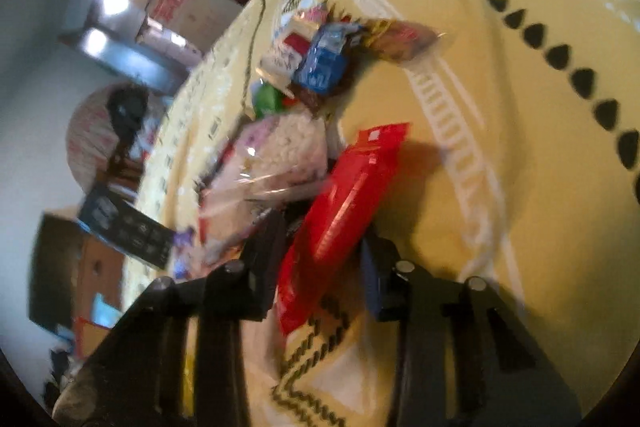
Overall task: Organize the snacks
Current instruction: 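Grasp the long red bar packet with the right gripper while left holds yellow packet, then carry both packets over the glass bowl and release them inside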
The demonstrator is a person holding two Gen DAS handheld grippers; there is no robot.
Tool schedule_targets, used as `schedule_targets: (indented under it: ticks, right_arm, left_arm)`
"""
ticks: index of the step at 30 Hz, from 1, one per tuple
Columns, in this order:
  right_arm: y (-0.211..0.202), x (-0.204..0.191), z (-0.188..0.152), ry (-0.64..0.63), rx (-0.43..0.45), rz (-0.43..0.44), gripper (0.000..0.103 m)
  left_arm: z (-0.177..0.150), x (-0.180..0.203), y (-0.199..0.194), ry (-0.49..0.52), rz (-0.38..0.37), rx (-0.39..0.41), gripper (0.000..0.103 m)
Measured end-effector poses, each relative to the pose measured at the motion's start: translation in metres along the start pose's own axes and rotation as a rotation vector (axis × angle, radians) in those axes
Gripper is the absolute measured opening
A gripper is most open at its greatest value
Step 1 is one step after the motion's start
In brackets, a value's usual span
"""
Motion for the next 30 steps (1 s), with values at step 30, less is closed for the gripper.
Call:
schedule_targets:
  ticks: [30]
  right_arm:
    - [-0.148, -0.236, 0.012, -0.520, 0.234, 0.110, 0.015]
  left_arm:
    - [0.073, -0.009, -0.224, -0.138, 0.150, 0.438, 0.074]
Point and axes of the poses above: each gripper's, at about its wrist camera, not at the fingertips, and y roughly the way its jaws point, x to its right, z to its top, the point moved 4 cm from there along y, roughly the way its jaws point, and after that the axes turned 12 degrees about -y, right-handed, at the moved point
